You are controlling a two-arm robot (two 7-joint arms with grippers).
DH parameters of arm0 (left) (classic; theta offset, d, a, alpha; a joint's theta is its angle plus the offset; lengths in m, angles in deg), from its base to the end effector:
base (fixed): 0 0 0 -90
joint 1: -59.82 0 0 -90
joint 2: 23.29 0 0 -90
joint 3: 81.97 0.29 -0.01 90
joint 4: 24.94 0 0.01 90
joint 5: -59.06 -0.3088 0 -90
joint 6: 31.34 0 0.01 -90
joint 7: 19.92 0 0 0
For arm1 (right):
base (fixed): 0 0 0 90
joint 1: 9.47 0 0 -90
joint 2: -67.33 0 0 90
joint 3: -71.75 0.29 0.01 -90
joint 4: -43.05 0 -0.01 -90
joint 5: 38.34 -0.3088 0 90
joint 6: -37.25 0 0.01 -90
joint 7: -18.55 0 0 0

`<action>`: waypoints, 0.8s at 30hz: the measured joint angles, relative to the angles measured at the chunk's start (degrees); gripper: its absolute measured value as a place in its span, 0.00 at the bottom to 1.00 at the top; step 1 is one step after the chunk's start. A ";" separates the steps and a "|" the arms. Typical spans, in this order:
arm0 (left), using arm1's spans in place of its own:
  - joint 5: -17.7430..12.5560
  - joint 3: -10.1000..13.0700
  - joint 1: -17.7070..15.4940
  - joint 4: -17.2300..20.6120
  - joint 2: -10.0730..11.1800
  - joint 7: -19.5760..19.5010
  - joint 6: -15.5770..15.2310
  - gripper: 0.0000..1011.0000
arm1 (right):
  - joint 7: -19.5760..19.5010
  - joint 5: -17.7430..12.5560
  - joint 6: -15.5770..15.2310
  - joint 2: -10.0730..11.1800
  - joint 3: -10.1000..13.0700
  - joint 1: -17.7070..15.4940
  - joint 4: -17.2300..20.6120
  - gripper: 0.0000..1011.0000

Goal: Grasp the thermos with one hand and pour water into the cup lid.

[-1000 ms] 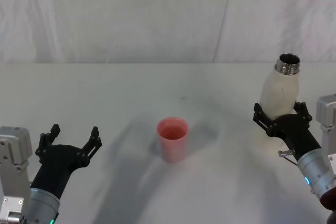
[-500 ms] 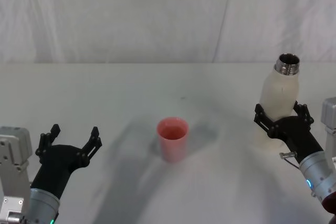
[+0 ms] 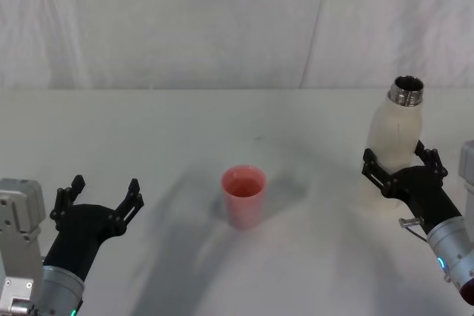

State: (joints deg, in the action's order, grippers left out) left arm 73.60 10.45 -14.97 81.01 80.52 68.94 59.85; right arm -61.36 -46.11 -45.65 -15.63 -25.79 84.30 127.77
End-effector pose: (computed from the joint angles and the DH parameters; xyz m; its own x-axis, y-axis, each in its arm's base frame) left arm 0.2530 0.0375 -0.2853 0.1246 0.9917 -0.0326 -0.9921 0.1241 -0.0175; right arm 0.3448 0.0022 -0.3088 0.2898 -0.9570 0.0091 0.9537 0.2896 0.0813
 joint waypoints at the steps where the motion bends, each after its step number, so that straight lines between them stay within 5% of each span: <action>1: 0.00 0.00 0.00 0.00 0.00 0.00 0.00 0.99 | 0.00 0.00 -0.04 0.04 0.01 -0.08 0.08 0.99; 24: 0.00 0.00 0.00 0.00 0.00 0.00 0.00 0.99 | -0.56 0.08 -0.36 0.61 0.43 -3.69 3.86 0.99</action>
State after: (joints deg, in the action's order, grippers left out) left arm 73.61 10.44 -14.97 81.01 80.52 68.94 59.85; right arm -61.92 -46.04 -46.01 -15.02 -25.36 80.61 131.62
